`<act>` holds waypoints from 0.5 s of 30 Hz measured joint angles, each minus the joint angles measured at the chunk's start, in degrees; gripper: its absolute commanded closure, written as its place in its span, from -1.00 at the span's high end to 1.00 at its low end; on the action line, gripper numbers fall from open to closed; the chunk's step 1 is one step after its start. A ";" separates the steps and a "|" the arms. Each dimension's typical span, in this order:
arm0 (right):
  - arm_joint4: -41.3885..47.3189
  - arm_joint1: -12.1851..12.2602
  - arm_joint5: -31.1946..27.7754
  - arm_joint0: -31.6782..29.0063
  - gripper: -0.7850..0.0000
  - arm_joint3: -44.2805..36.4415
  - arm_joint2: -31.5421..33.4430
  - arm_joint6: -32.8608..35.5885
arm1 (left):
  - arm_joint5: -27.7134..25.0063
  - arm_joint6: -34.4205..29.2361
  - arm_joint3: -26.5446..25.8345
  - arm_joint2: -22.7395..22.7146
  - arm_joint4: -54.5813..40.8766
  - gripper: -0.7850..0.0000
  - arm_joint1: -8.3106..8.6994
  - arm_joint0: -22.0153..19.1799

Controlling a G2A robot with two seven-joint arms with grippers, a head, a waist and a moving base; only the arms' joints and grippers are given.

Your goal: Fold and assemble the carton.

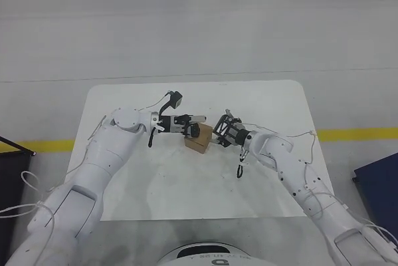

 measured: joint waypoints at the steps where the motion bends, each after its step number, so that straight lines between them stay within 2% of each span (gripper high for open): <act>1: -0.20 0.02 0.22 -0.04 1.00 -0.18 0.16 -0.06 | -0.06 -0.11 0.07 -0.01 -0.01 1.00 -0.01 0.00; 7: -0.36 1.20 1.24 -2.28 1.00 -4.21 5.16 -0.81 | -2.54 -1.50 -0.56 -3.21 -3.27 1.00 0.83 -0.02; 11: -0.72 2.33 0.25 -5.55 1.00 -9.20 9.40 -0.30 | -4.45 -1.64 -1.89 -7.47 -3.00 1.00 2.74 0.77; 15: -1.56 2.49 0.10 -7.02 1.00 -13.25 9.67 1.08 | -4.16 -0.75 -4.74 -11.43 -2.14 1.00 4.63 3.51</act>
